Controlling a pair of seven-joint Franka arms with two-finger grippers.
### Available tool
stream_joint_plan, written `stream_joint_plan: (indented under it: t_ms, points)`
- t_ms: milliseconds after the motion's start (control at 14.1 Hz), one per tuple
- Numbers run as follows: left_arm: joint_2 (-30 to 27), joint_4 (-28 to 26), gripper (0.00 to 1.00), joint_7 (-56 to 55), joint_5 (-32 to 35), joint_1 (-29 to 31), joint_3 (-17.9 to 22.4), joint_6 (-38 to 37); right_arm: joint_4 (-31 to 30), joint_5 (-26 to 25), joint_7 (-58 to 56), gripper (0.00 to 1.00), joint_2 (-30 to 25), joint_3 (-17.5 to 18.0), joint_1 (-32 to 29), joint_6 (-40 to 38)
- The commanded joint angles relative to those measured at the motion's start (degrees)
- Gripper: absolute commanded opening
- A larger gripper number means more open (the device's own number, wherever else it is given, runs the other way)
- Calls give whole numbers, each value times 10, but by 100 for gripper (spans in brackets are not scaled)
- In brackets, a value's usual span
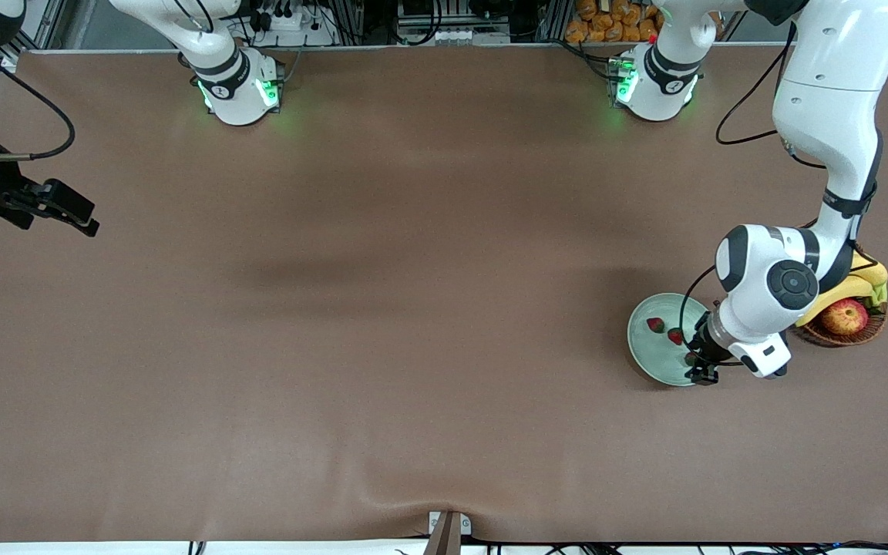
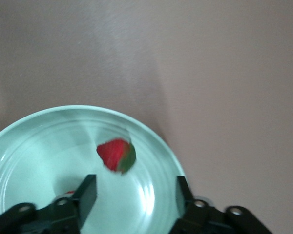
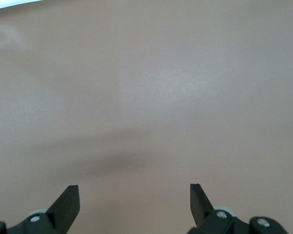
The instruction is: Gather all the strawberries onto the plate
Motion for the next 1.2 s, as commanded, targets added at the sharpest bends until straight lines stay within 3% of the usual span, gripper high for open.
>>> stream_joint_plan:
  t_ms: [0, 496, 779, 1133]
  points:
    - [-85, -26, 100, 76, 2, 1, -3, -59, 9, -1, -4, 100, 4, 4, -6, 2]
    - [-245, -22, 100, 336, -10, 1, -23, -276, 10, -1, -4, 100, 3, 4, -7, -3]
    - [-337, -16, 100, 553, -63, -24, 3, -401, 9, -1, -4, 100, 3, 4, -6, -6]
    - [-349, 90, 100, 729, -64, -57, 22, -543, 9, -1, -4, 100, 3, 4, -5, -5]
